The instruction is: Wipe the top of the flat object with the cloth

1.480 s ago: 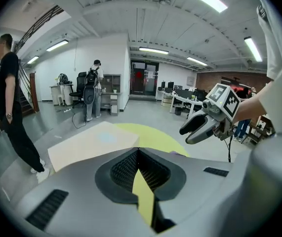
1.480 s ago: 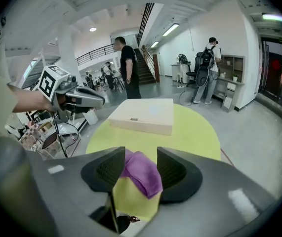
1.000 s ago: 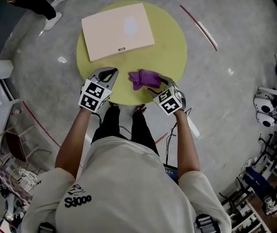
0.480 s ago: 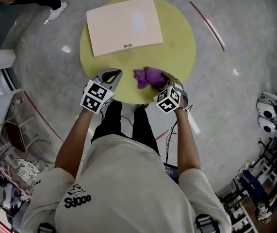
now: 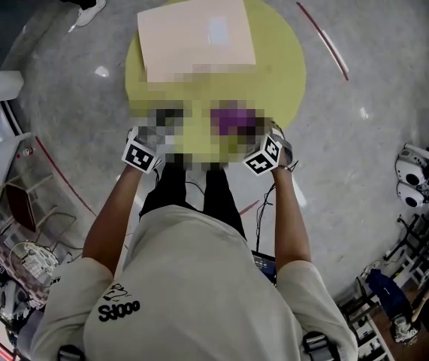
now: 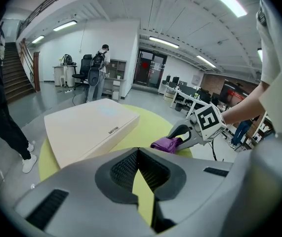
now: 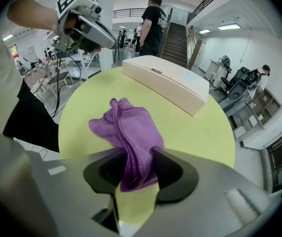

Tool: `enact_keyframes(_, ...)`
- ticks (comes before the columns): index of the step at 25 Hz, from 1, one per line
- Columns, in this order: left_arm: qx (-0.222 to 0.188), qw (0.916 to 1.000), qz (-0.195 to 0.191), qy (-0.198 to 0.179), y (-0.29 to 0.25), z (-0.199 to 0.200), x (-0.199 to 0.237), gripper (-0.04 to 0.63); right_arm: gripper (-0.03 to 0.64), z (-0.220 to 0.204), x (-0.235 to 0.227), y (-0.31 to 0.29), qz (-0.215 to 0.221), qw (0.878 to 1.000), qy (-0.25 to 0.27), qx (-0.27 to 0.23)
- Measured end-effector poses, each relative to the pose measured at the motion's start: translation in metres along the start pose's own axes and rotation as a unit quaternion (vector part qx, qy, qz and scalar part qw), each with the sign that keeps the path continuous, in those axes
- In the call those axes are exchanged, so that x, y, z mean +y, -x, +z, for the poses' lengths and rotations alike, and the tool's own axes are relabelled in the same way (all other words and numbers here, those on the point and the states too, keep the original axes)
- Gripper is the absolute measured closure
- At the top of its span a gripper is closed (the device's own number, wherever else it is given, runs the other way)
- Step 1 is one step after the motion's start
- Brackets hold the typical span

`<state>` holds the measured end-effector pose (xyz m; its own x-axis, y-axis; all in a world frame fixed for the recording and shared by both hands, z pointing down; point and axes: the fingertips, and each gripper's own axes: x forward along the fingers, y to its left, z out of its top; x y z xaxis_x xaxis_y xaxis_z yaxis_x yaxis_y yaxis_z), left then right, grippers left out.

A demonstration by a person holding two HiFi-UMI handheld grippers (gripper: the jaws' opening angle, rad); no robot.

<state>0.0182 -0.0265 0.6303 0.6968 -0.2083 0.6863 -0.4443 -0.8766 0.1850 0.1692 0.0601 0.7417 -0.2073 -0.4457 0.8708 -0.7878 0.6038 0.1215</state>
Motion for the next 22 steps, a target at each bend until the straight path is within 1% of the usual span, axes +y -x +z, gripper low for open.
enact_keyframes(3, -0.002, 1.0, 0.003, -0.003, 0.004, 0.0, 0.003, 0.591, 0.477, 0.0, 0.0, -0.001, -0.003, 1.0, 0.011, 0.008)
enact_keyframes(5, -0.006, 1.0, 0.006, -0.004, 0.007, 0.001, 0.007, 0.591, 0.513, 0.002, 0.0, 0.0, -0.003, 1.0, 0.008, 0.008)
enact_keyframes(7, -0.011, 0.9999, 0.01, -0.005, 0.013, 0.003, 0.01, 0.591, 0.53, 0.006, -0.001, 0.004, -0.001, 1.0, -0.004, 0.003)
enact_keyframes(9, -0.015, 0.9998, 0.014, -0.005, 0.02, 0.004, 0.014, 0.591, 0.535, 0.012, 0.0, 0.011, 0.001, 1.0, -0.026, -0.01)
enact_keyframes(12, -0.032, 0.9992, 0.026, -0.004, 0.028, 0.014, 0.027, 0.591, 0.537, 0.033, -0.012, 0.025, -0.004, 0.996, -0.073, -0.045)
enact_keyframes(15, -0.054, 0.9978, 0.039, -0.006, 0.038, 0.031, 0.042, 0.591, 0.537, 0.06, -0.028, 0.045, -0.015, 0.989, -0.116, -0.086)
enact_keyframes(19, -0.087, 0.9946, 0.056, -0.009, 0.06, 0.058, 0.058, 0.591, 0.537, 0.097, -0.045, 0.079, -0.035, 0.976, -0.159, -0.146)
enact_keyframes(22, -0.121, 0.9898, 0.074, -0.017, 0.077, 0.087, 0.072, 0.591, 0.537, 0.129, -0.069, 0.109, -0.059, 0.963, -0.179, -0.193)
